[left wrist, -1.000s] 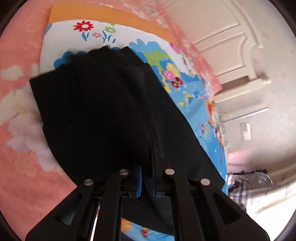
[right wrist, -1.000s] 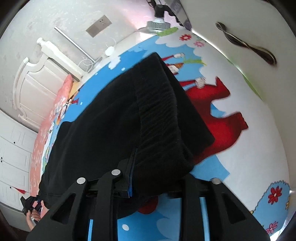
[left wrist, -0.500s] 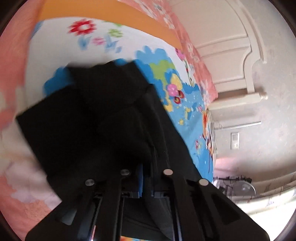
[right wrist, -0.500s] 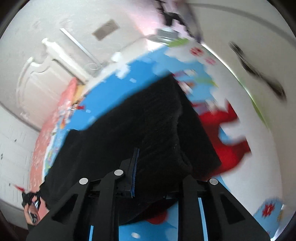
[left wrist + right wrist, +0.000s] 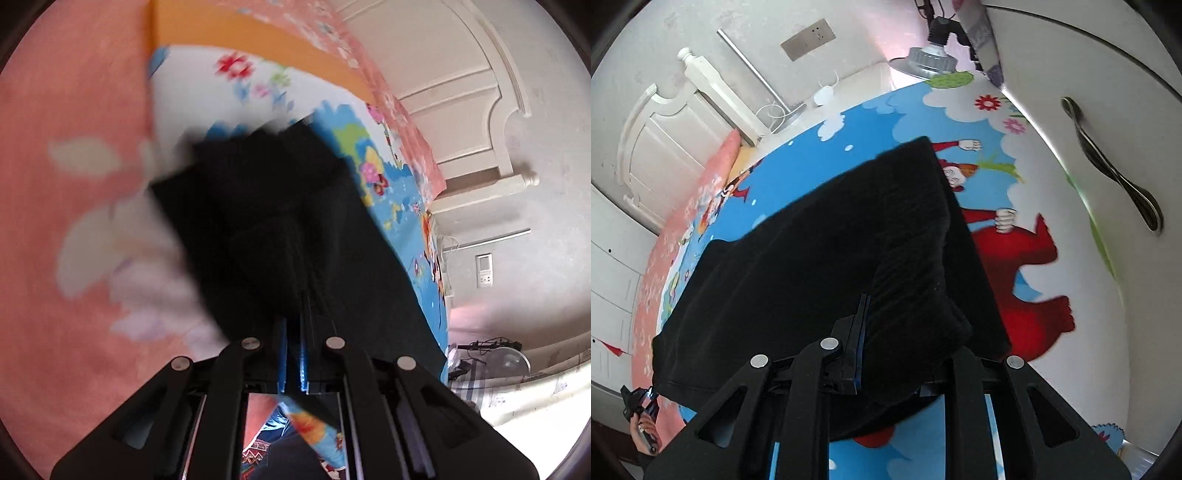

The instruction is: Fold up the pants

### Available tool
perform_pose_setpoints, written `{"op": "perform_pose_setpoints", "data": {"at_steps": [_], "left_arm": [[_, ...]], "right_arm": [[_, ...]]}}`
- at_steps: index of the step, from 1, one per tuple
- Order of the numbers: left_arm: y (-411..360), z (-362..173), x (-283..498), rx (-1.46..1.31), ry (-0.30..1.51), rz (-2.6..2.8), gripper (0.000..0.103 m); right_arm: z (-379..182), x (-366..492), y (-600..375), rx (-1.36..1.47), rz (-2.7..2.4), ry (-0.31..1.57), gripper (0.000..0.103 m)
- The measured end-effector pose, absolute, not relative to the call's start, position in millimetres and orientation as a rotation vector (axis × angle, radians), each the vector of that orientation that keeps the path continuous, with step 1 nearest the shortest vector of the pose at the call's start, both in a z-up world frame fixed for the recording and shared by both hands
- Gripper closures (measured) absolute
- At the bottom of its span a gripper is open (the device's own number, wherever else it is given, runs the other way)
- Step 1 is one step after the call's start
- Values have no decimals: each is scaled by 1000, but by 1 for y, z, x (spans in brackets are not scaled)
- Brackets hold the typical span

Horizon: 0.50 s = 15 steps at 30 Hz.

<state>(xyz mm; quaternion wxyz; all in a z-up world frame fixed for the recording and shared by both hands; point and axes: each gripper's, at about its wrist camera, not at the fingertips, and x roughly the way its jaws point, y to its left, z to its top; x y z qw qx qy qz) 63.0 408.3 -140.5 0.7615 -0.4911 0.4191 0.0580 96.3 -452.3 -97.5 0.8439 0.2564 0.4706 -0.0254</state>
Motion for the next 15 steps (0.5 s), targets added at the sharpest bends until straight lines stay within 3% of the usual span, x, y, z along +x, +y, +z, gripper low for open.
{"op": "perform_pose_setpoints", "data": {"at_steps": [1,2,3,5,7,9,12,15], "left_arm": [[410,-142,60,-1071,901,139,85],[413,-142,62,-1077,884,156,68],[419,-142,61,-1091,859,157,64],[432,-141,72,-1103,838,165,64],[439,-147,86,-1107,865,159,80],[440,-141,87,-1065,876,183,89],[426,-102,67,-970,796,213,90],[426,-120,68,-954,874,245,90]], "right_arm": [[-99,97,-453,546,-50,997,86],[-102,99,-453,536,-52,1005,86],[-103,102,-451,527,-57,1009,86],[-107,105,-447,510,-66,1015,86],[-107,106,-449,515,-68,1017,86],[-99,101,-452,533,-66,1006,86],[-81,92,-451,493,-60,970,86],[-100,103,-451,474,-80,1038,86]]}}
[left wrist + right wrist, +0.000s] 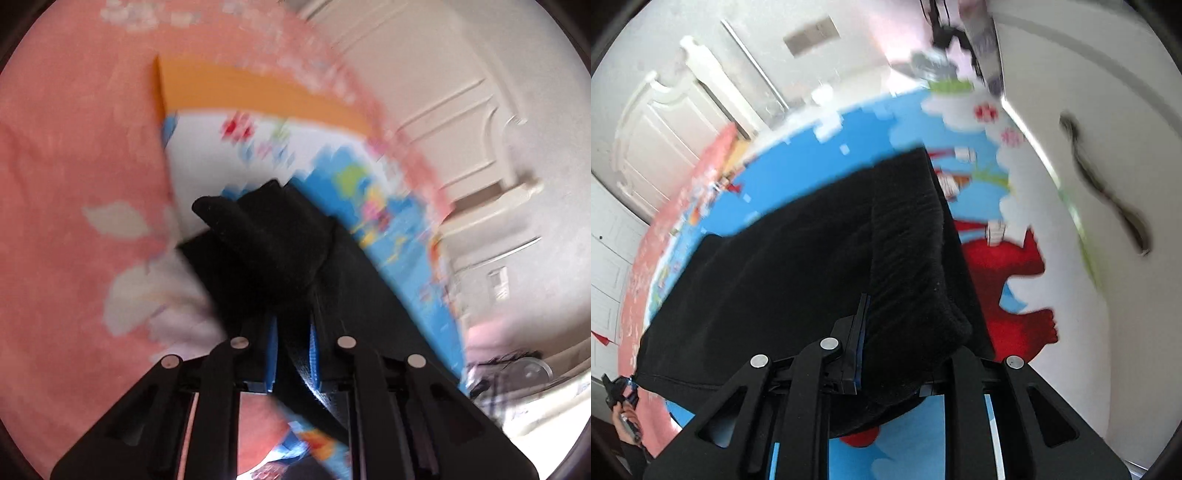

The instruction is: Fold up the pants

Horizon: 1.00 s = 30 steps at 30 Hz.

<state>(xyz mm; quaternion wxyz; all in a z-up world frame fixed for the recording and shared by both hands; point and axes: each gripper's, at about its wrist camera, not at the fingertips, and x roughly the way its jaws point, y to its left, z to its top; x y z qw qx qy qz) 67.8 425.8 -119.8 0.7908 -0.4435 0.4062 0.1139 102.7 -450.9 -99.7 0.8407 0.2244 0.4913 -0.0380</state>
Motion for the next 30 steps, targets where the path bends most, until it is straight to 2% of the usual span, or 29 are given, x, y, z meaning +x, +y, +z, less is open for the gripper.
{"op": "perform_pose_setpoints", "data": {"at_steps": [3,10,15,18,19,20,22,23,24,26,29,30], "left_arm": [[437,-148,69,-1034,898,243,89],[432,-115,65,-984,826,244,90],[436,-149,70,-1026,899,261,89],[434,-148,68,-995,886,261,89],[435,-149,68,-996,888,258,89],[434,-148,66,-1006,884,259,89],[431,-147,64,-1011,880,267,83],[428,-144,61,-1001,878,298,72],[426,-141,58,-990,876,334,55],[417,-123,41,-943,814,433,53],[384,-86,35,-724,741,509,52],[365,-74,40,-627,722,498,49]], "right_arm": [[-99,101,-450,458,-73,1032,86],[-85,99,-449,459,-59,1002,86],[-108,94,-451,448,-90,1038,86],[-109,91,-447,405,-112,1024,85],[-110,90,-446,393,-133,1019,83],[-111,88,-445,380,-153,1010,76],[-111,85,-442,323,-217,980,55],[-111,83,-440,287,-253,966,42],[-110,80,-438,247,-293,947,36],[-109,75,-434,176,-346,905,30],[-111,74,-426,71,-412,874,23],[-111,74,-422,32,-435,868,19]]}}
